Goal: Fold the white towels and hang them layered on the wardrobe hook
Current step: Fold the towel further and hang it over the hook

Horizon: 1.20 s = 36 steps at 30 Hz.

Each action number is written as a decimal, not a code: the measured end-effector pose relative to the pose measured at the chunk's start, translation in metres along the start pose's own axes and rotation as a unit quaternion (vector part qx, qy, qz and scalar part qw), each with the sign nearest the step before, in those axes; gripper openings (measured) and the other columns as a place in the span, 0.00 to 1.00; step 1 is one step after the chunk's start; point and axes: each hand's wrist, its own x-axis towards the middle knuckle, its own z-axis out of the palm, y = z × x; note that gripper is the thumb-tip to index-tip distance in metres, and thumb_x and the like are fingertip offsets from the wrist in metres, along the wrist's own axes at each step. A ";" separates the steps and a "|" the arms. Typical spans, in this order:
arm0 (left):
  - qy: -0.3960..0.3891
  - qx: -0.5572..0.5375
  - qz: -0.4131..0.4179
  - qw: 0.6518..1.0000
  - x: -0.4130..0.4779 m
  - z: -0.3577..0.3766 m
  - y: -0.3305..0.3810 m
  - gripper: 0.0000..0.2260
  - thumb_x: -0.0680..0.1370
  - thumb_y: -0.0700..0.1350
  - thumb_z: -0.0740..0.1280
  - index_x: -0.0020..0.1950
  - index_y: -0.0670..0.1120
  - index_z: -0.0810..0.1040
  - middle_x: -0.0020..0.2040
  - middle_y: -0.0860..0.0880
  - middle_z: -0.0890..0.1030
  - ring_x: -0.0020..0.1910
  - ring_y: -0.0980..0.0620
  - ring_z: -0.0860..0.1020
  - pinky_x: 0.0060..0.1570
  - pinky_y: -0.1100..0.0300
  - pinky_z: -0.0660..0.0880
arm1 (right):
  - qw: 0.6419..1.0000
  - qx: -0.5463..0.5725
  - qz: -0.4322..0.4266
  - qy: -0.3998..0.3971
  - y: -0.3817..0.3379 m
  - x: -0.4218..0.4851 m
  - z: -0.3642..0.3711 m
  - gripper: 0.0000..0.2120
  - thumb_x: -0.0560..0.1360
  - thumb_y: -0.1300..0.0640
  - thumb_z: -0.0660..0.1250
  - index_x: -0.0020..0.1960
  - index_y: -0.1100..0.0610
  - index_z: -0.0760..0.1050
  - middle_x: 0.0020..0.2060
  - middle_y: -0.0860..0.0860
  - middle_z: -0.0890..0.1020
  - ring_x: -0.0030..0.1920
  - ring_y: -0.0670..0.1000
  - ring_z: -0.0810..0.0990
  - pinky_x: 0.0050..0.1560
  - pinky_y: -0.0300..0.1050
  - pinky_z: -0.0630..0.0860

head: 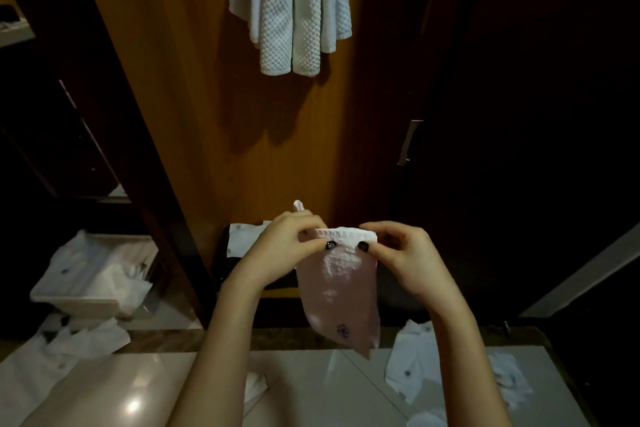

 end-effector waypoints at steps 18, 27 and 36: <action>0.071 -0.238 0.114 0.962 -0.004 -0.012 0.023 0.08 0.72 0.49 0.70 0.39 0.48 0.73 0.43 0.55 0.74 0.45 0.56 0.73 0.46 0.66 0.71 | 0.966 0.259 -0.020 0.010 -0.020 0.015 0.006 0.05 0.73 0.60 0.72 0.47 0.60 0.85 0.56 0.47 0.84 0.59 0.45 0.81 0.54 0.35 0.78; 0.042 -0.233 0.082 0.968 -0.005 -0.013 0.030 0.06 0.71 0.44 0.71 0.41 0.47 0.75 0.44 0.55 0.75 0.46 0.56 0.74 0.44 0.58 0.69 | 0.968 0.249 -0.037 -0.019 -0.028 0.013 0.005 0.10 0.70 0.57 0.72 0.47 0.62 0.84 0.49 0.52 0.86 0.54 0.49 0.84 0.54 0.40 0.79; 0.078 -0.274 0.084 0.955 0.000 -0.008 0.030 0.11 0.73 0.39 0.69 0.47 0.54 0.75 0.50 0.55 0.78 0.49 0.54 0.77 0.47 0.60 0.74 | 0.981 0.164 -0.049 0.088 -0.024 0.019 0.014 0.07 0.74 0.59 0.73 0.40 0.62 0.80 0.37 0.55 0.82 0.43 0.53 0.82 0.48 0.48 0.79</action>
